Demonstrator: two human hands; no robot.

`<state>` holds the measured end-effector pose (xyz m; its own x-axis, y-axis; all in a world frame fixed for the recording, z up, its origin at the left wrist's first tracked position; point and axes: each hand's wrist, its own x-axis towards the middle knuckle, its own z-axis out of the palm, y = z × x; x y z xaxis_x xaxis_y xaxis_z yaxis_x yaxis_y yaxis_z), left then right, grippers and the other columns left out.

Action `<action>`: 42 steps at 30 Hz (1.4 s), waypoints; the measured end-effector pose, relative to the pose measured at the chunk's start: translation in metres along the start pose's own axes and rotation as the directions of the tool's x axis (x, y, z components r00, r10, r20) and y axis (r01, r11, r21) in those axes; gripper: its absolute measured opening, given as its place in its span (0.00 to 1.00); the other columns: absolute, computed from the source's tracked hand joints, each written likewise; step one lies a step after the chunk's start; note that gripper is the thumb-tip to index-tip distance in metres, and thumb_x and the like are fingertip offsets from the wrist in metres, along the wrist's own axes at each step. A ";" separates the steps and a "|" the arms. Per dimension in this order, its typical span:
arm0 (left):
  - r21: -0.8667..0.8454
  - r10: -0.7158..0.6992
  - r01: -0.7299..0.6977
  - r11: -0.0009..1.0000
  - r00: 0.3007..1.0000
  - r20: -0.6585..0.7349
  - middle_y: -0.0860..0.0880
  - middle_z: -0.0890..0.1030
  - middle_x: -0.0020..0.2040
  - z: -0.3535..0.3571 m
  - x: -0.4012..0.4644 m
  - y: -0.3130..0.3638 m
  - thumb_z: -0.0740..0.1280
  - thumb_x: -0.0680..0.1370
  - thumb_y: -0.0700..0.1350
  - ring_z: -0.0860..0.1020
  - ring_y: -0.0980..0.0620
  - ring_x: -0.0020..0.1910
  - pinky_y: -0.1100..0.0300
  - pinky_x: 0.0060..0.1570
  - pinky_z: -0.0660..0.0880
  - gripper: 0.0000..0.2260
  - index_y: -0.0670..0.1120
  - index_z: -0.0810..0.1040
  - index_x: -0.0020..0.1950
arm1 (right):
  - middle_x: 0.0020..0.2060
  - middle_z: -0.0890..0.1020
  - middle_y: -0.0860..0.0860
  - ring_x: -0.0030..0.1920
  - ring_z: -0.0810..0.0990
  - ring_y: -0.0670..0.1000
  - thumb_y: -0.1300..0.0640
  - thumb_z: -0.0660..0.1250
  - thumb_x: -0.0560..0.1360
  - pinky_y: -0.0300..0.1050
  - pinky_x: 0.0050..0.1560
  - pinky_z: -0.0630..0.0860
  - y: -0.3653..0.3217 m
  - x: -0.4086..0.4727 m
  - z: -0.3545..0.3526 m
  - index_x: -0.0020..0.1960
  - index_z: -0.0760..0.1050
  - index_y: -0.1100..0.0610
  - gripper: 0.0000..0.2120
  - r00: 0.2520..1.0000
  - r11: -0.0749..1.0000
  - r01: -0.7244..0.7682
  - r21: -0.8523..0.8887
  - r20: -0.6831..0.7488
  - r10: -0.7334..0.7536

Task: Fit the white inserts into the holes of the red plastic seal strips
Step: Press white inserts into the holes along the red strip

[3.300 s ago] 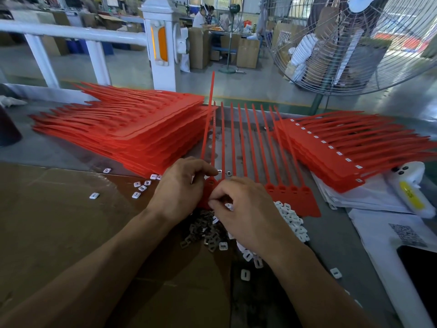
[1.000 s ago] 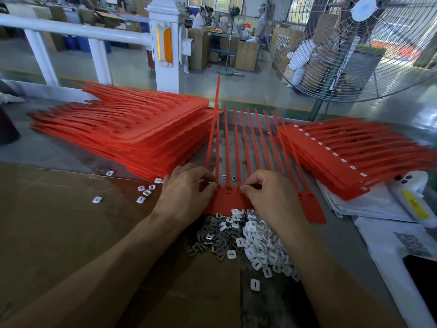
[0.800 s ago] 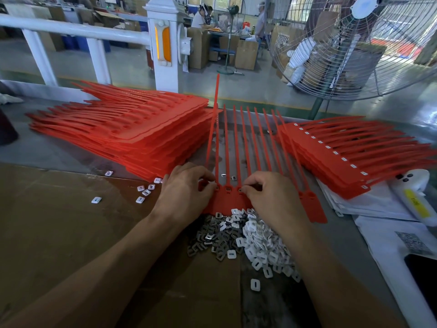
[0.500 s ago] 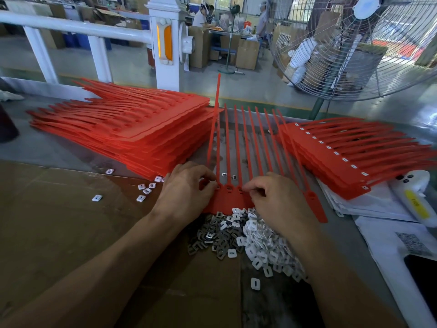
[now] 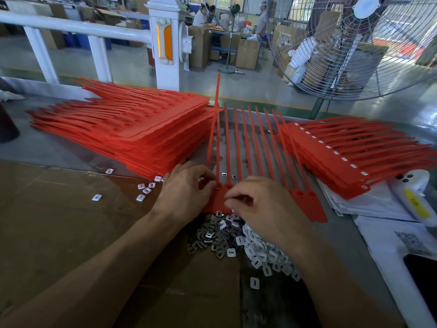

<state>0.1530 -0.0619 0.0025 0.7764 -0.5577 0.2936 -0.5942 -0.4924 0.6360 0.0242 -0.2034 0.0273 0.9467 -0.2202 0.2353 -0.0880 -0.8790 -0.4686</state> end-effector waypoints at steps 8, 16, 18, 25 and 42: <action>0.012 -0.002 0.002 1.000 1.000 0.000 0.54 0.78 0.56 0.000 0.000 0.002 0.69 0.79 0.49 0.72 0.51 0.62 0.46 0.66 0.69 0.07 0.53 0.83 0.56 | 0.44 0.78 0.41 0.48 0.75 0.44 0.45 0.71 0.78 0.48 0.58 0.73 -0.019 0.001 0.012 0.49 0.83 0.45 0.05 0.998 0.984 0.057 -0.171 0.040 -0.051; 0.010 -0.001 0.001 1.000 1.000 -0.006 0.55 0.78 0.55 0.000 -0.001 0.001 0.70 0.79 0.49 0.72 0.51 0.62 0.46 0.66 0.69 0.07 0.53 0.83 0.56 | 0.46 0.79 0.40 0.51 0.76 0.44 0.46 0.71 0.78 0.49 0.61 0.72 -0.022 0.001 0.013 0.49 0.81 0.44 0.04 0.999 0.985 0.010 -0.170 0.051 -0.002; 0.005 -0.002 0.002 1.000 1.000 -0.010 0.56 0.77 0.54 0.000 -0.001 0.002 0.70 0.79 0.49 0.72 0.51 0.62 0.46 0.66 0.68 0.07 0.53 0.83 0.55 | 0.44 0.78 0.38 0.51 0.76 0.44 0.45 0.72 0.78 0.49 0.60 0.72 -0.022 0.001 0.014 0.48 0.81 0.44 0.04 0.999 0.988 -0.006 -0.153 0.034 0.011; 0.012 -0.003 0.003 1.000 1.000 -0.003 0.57 0.77 0.54 0.000 -0.001 0.002 0.69 0.79 0.50 0.72 0.53 0.62 0.46 0.66 0.69 0.07 0.54 0.83 0.56 | 0.44 0.80 0.40 0.49 0.77 0.45 0.47 0.71 0.78 0.51 0.59 0.73 -0.021 0.001 0.016 0.46 0.80 0.47 0.05 0.999 0.990 -0.007 -0.142 0.040 0.013; -0.013 -0.018 0.018 1.000 1.000 -0.001 0.56 0.78 0.53 0.000 0.000 0.002 0.70 0.79 0.51 0.72 0.52 0.61 0.46 0.65 0.69 0.05 0.55 0.83 0.54 | 0.47 0.82 0.40 0.49 0.78 0.39 0.54 0.70 0.80 0.35 0.52 0.75 -0.017 -0.001 0.019 0.55 0.80 0.47 0.05 0.998 0.999 0.044 0.009 -0.046 -0.043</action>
<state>0.1516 -0.0628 0.0034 0.7873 -0.5482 0.2823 -0.5770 -0.4937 0.6506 0.0306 -0.1807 0.0191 0.9343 -0.2013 0.2941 -0.0439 -0.8840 -0.4654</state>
